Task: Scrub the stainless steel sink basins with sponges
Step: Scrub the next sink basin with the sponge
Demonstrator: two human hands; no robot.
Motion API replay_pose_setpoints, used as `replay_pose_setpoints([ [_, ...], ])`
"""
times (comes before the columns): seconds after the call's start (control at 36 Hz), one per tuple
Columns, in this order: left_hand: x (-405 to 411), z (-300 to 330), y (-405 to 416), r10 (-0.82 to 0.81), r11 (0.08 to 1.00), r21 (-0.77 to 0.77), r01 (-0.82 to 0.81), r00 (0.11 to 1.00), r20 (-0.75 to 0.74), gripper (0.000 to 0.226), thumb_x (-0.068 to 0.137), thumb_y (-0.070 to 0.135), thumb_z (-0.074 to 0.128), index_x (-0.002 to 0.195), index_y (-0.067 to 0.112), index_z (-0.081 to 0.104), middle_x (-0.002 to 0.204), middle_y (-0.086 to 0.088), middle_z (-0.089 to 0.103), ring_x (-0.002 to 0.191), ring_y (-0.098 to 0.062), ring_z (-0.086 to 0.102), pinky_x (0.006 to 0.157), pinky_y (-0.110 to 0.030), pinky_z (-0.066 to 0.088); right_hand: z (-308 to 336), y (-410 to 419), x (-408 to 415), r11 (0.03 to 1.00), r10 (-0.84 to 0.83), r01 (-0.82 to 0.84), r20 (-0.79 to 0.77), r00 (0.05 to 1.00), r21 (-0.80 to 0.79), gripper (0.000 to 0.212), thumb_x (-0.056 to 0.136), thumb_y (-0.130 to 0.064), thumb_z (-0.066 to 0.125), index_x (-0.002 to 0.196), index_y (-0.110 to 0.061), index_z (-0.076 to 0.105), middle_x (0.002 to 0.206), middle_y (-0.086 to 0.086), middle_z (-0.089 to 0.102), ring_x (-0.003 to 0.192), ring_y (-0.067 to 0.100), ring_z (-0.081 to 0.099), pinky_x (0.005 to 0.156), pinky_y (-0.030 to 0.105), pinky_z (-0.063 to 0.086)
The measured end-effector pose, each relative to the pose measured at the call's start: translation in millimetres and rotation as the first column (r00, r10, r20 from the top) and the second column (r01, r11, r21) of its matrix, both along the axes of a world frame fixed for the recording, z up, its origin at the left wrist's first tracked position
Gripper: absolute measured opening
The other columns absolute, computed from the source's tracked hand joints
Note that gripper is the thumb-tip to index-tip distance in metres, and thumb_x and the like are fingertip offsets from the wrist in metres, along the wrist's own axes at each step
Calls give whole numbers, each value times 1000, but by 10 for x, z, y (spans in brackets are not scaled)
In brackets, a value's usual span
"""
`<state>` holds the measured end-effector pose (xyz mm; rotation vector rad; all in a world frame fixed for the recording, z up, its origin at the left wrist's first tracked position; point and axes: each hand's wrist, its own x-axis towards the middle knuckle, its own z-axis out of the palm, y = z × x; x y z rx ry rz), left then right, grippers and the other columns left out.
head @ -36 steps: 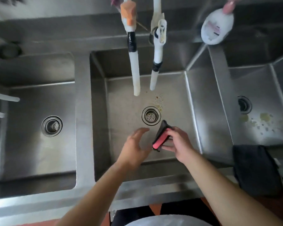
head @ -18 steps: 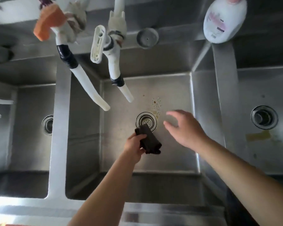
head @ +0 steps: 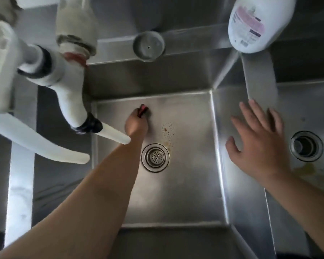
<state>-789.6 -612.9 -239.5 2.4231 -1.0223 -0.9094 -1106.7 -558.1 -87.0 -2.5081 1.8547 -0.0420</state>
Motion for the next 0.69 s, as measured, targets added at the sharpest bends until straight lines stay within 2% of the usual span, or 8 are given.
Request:
replay_pose_setpoints([
  [0.14, -319, -212, 35, -41, 999, 5, 40, 985, 167, 45, 95, 18, 51, 140, 23, 53, 130, -7, 61, 122, -30, 53, 101, -40, 46, -58, 16, 14, 999, -5, 5, -3, 1000, -43, 58, 79, -36, 54, 129, -7, 59, 157, 12, 37, 152, 24, 21, 119, 56, 16],
  [0.28, -782, -355, 424, -414, 907, 1, 420, 895, 167, 52, 92, 14, 57, 144, 15, 53, 152, -7, 48, 143, -33, 35, 120, -40, 25, -68, -5, 5, 999, -12, 13, 7, 1000, -37, 62, 79, -39, 54, 132, -9, 56, 155, 10, 39, 152, 23, 19, 120, 56, 15],
  [0.36, -1004, -359, 785, -674, 727, -24, 687, 720, 165, 52, 88, 13, 64, 140, 14, 58, 148, -9, 52, 141, -37, 40, 120, -45, 28, -69, -2, 18, 999, -18, 18, 13, 1000, -40, 62, 77, -39, 55, 132, -10, 57, 154, 8, 41, 152, 23, 19, 119, 57, 15],
  [0.5, -963, -344, 1190, -849, 443, -83, 893, 447, 282, 53, 75, 8, 77, 127, 10, 68, 136, -10, 63, 129, -39, 55, 107, -55, 44, -61, -8, 25, 999, -17, 18, 24, 1000, -44, 59, 77, -38, 54, 129, -10, 58, 153, 6, 44, 152, 23, 19, 120, 56, 14],
  [0.58, -752, -272, 1338, -918, 231, -5, 973, 219, 330, 45, 81, 27, 60, 123, 15, 71, 132, -6, 66, 126, -33, 59, 104, -50, 49, -56, -12, 24, 999, -13, 14, 20, 1000, -49, 58, 77, -38, 53, 128, -9, 59, 152, 7, 46, 152, 23, 20, 120, 56, 14],
  [0.64, -634, -222, 1430, -950, 113, 142, 984, 65, 305, 49, 83, 33, 58, 129, 22, 67, 139, 0, 61, 133, -27, 54, 110, -44, 44, -58, -9, 21, 998, -10, 11, 17, 1000, -55, 58, 77, -37, 53, 127, -9, 59, 151, 7, 47, 152, 24, 21, 120, 56, 14],
  [0.67, -584, -232, 1486, -958, 61, 206, 977, -1, 286, 52, 86, 32, 59, 138, 24, 59, 148, 3, 52, 141, -26, 44, 118, -42, 34, -61, -9, 20, 998, -10, 11, 18, 1000, -58, 57, 77, -38, 53, 126, -9, 59, 151, 7, 47, 152, 24, 21, 119, 56, 15],
  [0.69, -530, -266, 1562, -978, 44, 205, 978, 1, 207, 54, 92, 28, 56, 146, 24, 50, 155, 3, 42, 147, -25, 33, 123, -40, 22, -63, -9, 19, 998, -11, 12, 20, 1000, -60, 57, 77, -38, 53, 126, -10, 59, 151, 7, 47, 151, 24, 22, 119, 56, 15],
])
